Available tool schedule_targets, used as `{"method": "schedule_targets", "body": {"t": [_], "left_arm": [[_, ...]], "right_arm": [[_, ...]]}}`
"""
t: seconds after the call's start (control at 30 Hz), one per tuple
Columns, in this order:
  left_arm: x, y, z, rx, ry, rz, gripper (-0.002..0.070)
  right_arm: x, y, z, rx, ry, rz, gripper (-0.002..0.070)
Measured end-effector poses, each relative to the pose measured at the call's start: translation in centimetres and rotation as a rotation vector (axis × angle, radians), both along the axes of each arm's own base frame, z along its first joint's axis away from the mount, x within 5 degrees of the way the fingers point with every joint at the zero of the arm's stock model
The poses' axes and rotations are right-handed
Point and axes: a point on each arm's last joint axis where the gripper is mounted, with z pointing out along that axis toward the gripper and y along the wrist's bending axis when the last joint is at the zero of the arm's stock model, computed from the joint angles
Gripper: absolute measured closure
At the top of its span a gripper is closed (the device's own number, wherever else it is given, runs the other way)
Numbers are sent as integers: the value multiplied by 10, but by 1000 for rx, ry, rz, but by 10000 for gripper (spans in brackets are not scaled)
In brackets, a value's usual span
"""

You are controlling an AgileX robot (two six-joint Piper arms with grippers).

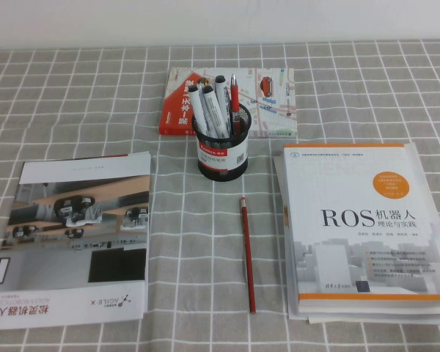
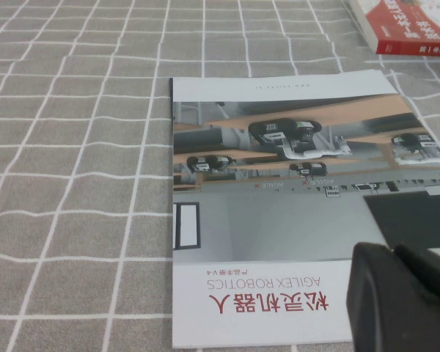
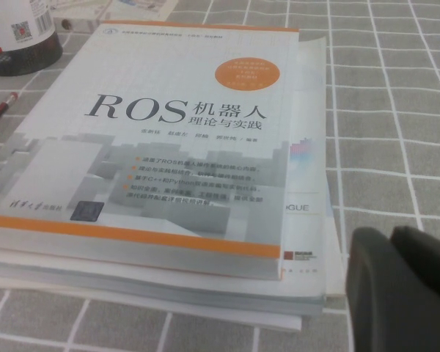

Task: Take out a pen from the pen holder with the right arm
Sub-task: 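Take a marker out of the pen holder and lay it on the table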

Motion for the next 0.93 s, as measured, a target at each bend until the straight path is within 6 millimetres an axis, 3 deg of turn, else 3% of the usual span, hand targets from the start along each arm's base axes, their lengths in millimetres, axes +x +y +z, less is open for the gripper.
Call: {"method": "schedule_targets", "body": {"t": [0.93], "left_arm": [[0,0,0,0,0,0,678]], "right_arm": [[0,0,0,7,0,2,689]]}}
